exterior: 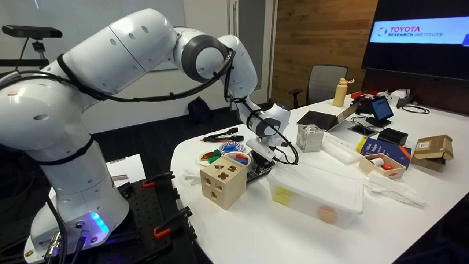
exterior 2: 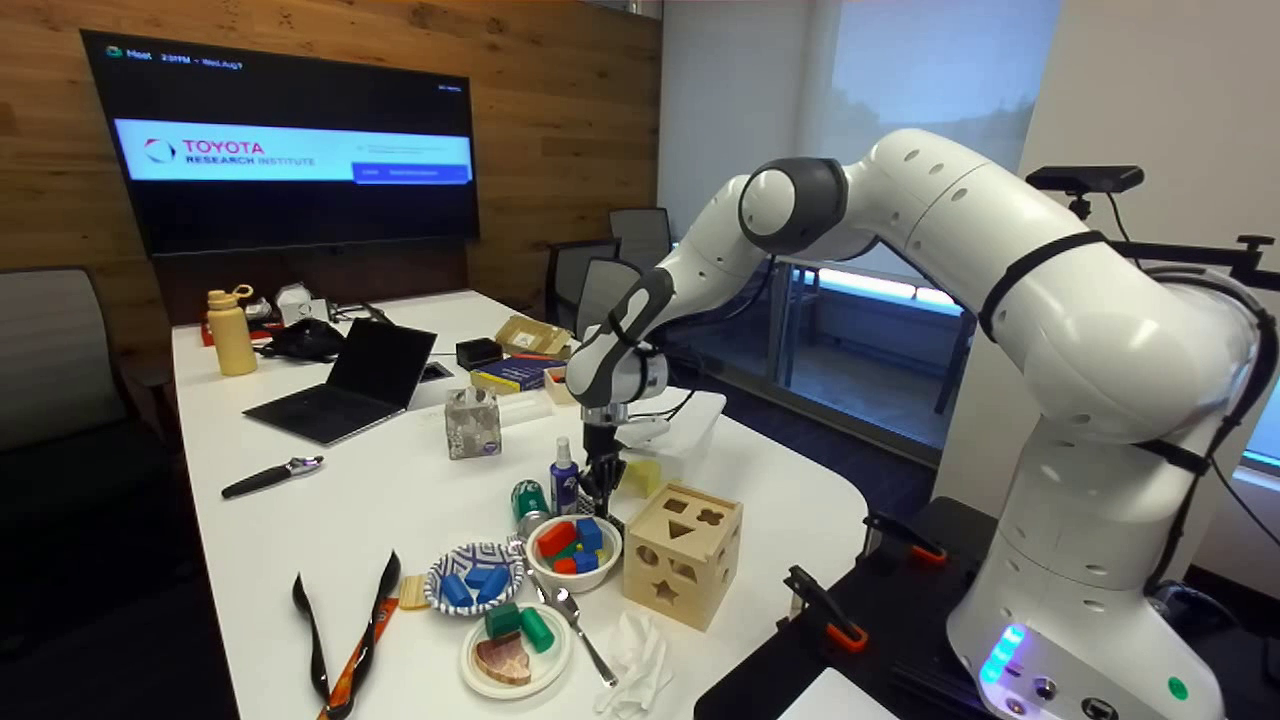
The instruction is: Press a button on the remote
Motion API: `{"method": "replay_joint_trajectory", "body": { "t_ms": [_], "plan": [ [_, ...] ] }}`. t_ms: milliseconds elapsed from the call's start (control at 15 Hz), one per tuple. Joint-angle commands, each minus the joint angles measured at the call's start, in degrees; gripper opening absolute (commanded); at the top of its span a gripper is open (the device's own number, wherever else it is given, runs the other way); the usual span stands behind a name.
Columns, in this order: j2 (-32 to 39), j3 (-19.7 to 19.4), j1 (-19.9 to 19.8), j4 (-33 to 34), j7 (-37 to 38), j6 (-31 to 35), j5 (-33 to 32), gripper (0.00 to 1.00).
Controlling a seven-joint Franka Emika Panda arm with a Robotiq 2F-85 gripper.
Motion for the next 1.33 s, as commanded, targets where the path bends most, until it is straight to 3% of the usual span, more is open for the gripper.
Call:
{"method": "replay_joint_trajectory", "body": {
  "t_ms": [0,800,1267],
  "plan": [
    [2.9,1.7,-1.4,3.9,-2.1,-3.9,0.7,0.00],
    [5.7,-0.3,0.2,5.7,0.8,-4.5,0.1,0.00],
    [-0.4,-1.0,0.7,1.9,1.8,-6.0,-0.6,0.00]
  ]
}}
